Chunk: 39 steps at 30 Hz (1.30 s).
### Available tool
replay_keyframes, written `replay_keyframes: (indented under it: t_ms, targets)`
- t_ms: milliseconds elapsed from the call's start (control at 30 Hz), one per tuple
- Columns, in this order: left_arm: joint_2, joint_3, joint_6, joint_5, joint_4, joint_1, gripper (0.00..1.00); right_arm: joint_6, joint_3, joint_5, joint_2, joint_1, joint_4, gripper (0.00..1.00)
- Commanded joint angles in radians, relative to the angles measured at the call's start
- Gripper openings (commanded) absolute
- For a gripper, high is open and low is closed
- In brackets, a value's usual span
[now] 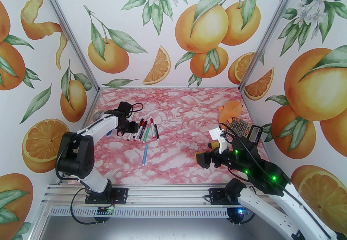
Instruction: Open the pen caps
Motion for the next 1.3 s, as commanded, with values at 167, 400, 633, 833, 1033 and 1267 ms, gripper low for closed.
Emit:
replay_keyframes:
  t_ms: [167, 400, 633, 833, 1033, 1267]
  targets:
    - [0.096, 0.078, 0.031, -0.033, 0.016, 0.013, 0.37, -0.006, -0.009, 0.006, -0.016, 0.004, 0.006, 1.0]
    - [0.165, 0.108, 0.039, -0.041, 0.023, 0.02, 0.35, -0.006, -0.009, 0.012, -0.025, 0.005, 0.004, 1.0]
    - [0.207, 0.127, 0.044, -0.06, 0.017, 0.021, 0.31, -0.005, -0.009, 0.016, -0.027, 0.005, 0.003, 1.0]
    - [0.224, 0.127, 0.036, -0.083, 0.013, 0.021, 0.27, -0.003, -0.01, 0.019, -0.03, 0.005, 0.003, 1.0]
    - [0.232, 0.124, 0.029, -0.093, 0.014, 0.019, 0.2, -0.003, -0.009, 0.023, -0.032, 0.004, 0.004, 1.0]
    - [0.166, 0.14, 0.031, -0.069, -0.013, 0.017, 0.14, 0.0, -0.009, 0.03, -0.04, 0.005, 0.005, 1.0]
